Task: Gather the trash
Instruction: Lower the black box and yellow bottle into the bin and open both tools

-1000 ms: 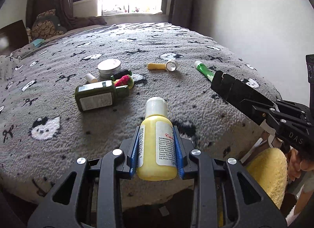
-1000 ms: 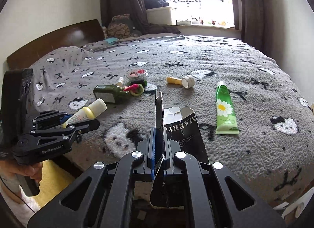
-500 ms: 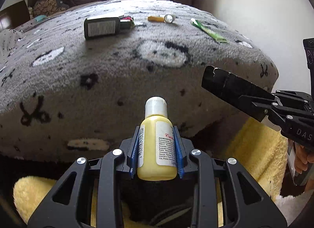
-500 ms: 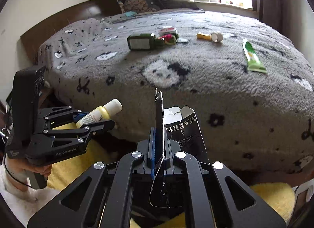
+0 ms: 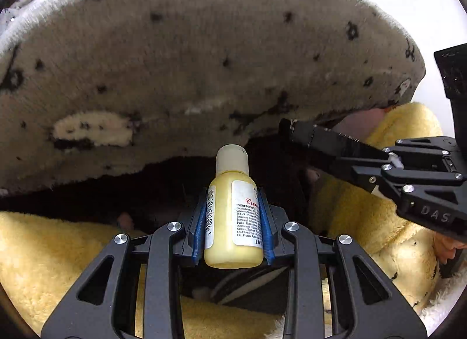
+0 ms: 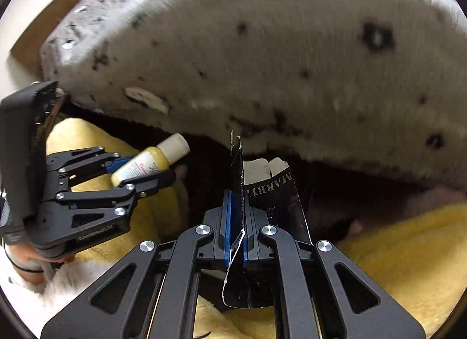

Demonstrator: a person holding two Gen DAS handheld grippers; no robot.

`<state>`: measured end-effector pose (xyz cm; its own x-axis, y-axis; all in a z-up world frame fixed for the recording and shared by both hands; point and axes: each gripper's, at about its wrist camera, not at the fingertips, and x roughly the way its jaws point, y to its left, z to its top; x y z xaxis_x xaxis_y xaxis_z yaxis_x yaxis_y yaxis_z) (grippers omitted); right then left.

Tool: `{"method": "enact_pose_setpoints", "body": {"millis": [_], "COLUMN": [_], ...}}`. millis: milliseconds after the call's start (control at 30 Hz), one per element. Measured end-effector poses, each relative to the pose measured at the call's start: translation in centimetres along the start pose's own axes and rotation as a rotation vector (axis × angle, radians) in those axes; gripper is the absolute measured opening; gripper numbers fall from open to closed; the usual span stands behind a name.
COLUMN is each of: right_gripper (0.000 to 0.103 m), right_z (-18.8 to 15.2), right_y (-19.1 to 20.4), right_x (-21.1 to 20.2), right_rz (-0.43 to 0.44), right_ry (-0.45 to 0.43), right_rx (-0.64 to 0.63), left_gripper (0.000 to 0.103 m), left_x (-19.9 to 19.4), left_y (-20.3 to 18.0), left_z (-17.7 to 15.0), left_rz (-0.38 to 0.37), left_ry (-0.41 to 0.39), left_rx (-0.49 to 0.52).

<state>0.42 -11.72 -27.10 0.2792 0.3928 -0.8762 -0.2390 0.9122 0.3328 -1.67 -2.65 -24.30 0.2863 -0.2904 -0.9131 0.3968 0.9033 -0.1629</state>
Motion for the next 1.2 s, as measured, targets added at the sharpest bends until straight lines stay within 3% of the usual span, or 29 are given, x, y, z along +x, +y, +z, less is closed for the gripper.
{"method": "enact_pose_setpoints", "body": {"millis": [267, 600, 667, 733, 800, 933, 1067, 1200], "right_gripper": [0.008, 0.011, 0.011, 0.020, 0.053, 0.058, 0.074, 0.081], "right_z": [0.2, 1.4, 1.6, 1.8, 2.0, 2.4, 2.9, 3.6], "right_y": [-0.9, -0.6, -0.7, -1.0, -1.1, -1.1, -1.5, -2.2], "right_x": [3.0, 3.3, 3.0, 2.8, 2.3, 0.5, -2.7, -6.0], "right_rz": [0.004, 0.017, 0.021, 0.031, 0.037, 0.015, -0.067, -0.137], "right_ry": [0.070, 0.053, 0.045, 0.034, 0.018, -0.026, -0.113, -0.211], "right_rx": [0.039, 0.041, 0.046, 0.051, 0.054, 0.048, 0.036, 0.026], "left_gripper": [0.029, 0.030, 0.036, 0.038, 0.039, 0.045, 0.056, 0.066], "left_x": [3.4, 3.7, 3.2, 2.6, 2.2, 0.9, -1.3, -4.1], "left_y": [0.0, 0.4, 0.5, 0.7, 0.5, 0.5, 0.5, 0.8], "left_z": [-0.4, -0.1, 0.1, 0.4, 0.5, 0.9, 1.4, 2.7], "left_rz": [-0.035, -0.033, -0.029, -0.023, -0.016, 0.000, 0.023, 0.053], "left_ry": [0.116, 0.119, 0.108, 0.096, 0.087, 0.059, 0.000, -0.083], "left_rx": [-0.005, -0.009, -0.009, -0.007, -0.004, 0.001, 0.008, 0.015]}}
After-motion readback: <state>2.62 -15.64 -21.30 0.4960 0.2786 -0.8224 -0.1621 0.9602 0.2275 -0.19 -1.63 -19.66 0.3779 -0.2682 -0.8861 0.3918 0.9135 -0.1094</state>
